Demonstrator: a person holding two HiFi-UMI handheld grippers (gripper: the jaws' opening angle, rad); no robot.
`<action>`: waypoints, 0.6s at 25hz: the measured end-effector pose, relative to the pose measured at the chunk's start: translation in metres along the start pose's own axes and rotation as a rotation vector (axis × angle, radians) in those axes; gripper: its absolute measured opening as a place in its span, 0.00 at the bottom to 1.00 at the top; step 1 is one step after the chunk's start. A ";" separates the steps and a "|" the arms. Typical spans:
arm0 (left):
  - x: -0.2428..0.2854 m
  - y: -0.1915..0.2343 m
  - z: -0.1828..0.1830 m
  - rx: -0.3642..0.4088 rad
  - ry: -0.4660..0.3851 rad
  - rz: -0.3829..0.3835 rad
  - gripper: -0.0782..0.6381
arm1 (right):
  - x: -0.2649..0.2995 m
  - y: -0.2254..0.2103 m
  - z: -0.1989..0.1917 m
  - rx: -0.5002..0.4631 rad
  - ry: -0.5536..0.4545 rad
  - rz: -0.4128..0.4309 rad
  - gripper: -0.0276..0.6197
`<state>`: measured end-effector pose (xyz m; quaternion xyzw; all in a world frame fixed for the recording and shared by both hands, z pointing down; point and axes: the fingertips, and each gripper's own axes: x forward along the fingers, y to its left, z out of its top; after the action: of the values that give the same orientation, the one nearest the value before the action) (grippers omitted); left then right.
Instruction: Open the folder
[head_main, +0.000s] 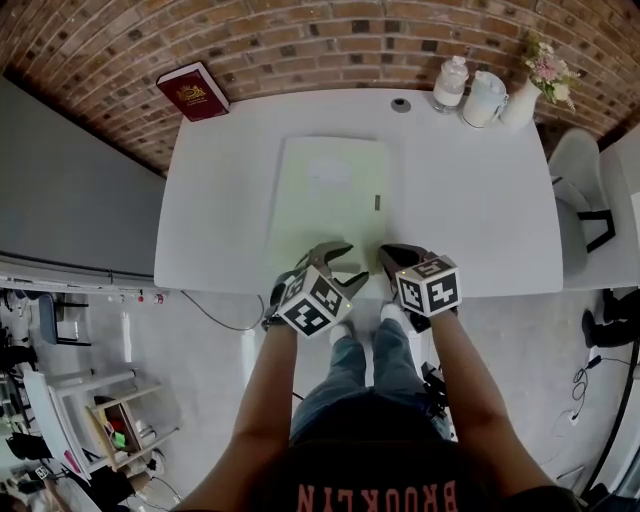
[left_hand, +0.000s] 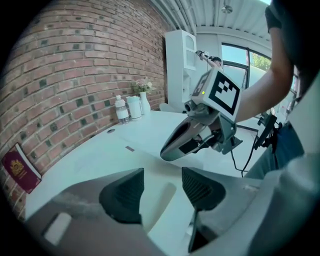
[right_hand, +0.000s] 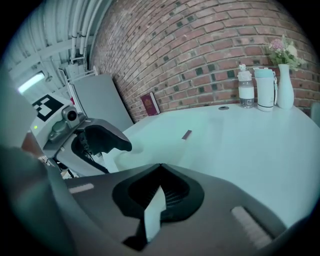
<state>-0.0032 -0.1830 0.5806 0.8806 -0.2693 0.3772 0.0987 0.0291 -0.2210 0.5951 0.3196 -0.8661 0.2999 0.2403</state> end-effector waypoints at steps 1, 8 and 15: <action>0.002 -0.003 -0.002 0.017 0.014 -0.012 0.45 | 0.002 0.000 -0.002 0.000 0.010 -0.003 0.05; 0.016 -0.016 -0.010 0.139 0.075 -0.045 0.45 | 0.008 -0.004 -0.012 0.043 0.049 -0.015 0.05; 0.032 -0.022 -0.013 0.254 0.115 -0.042 0.47 | 0.008 -0.007 -0.011 0.163 0.062 0.017 0.04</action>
<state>0.0191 -0.1729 0.6132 0.8685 -0.1948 0.4558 0.0097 0.0311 -0.2206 0.6100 0.3215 -0.8336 0.3810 0.2377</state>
